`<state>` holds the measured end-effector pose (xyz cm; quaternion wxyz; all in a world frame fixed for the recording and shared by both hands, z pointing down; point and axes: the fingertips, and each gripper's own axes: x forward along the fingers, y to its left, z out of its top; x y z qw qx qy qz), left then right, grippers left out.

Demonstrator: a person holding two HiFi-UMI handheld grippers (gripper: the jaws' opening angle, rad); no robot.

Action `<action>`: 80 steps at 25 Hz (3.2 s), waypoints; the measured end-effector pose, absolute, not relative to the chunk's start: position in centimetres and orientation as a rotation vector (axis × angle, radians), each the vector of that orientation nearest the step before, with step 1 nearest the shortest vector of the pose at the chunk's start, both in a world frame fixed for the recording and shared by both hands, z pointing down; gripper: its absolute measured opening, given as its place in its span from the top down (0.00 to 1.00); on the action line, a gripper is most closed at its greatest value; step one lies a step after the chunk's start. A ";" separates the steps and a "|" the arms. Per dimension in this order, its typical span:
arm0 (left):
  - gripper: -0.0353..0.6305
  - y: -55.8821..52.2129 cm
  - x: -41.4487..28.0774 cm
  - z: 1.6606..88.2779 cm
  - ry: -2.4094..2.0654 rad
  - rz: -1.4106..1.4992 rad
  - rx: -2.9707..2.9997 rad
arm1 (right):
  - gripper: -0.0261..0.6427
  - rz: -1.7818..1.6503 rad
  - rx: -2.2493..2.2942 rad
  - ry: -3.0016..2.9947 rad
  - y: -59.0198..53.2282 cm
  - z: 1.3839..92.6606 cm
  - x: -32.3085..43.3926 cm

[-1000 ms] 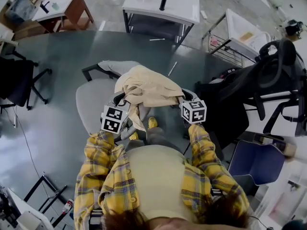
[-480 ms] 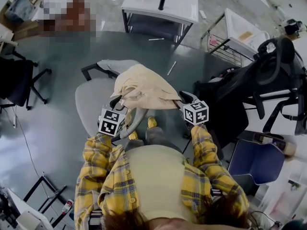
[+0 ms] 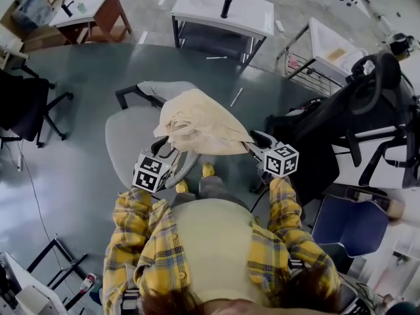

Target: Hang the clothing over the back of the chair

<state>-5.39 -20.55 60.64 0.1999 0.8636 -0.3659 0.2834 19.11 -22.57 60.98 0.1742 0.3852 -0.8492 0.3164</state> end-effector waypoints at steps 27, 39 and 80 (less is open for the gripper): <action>0.64 -18.2 -4.4 55.2 -1.020 0.466 2.454 | 0.85 0.779 1.165 -2.504 -21.7 56.5 14.3; 0.88 -19.5 -9.3 51.5 -1.322 0.199 2.291 | 0.92 0.618 1.260 -2.560 -21.9 52.1 11.7; 0.94 -20.6 -8.1 51.3 -1.396 0.349 2.322 | 0.94 0.524 1.298 -2.502 -23.3 51.0 8.7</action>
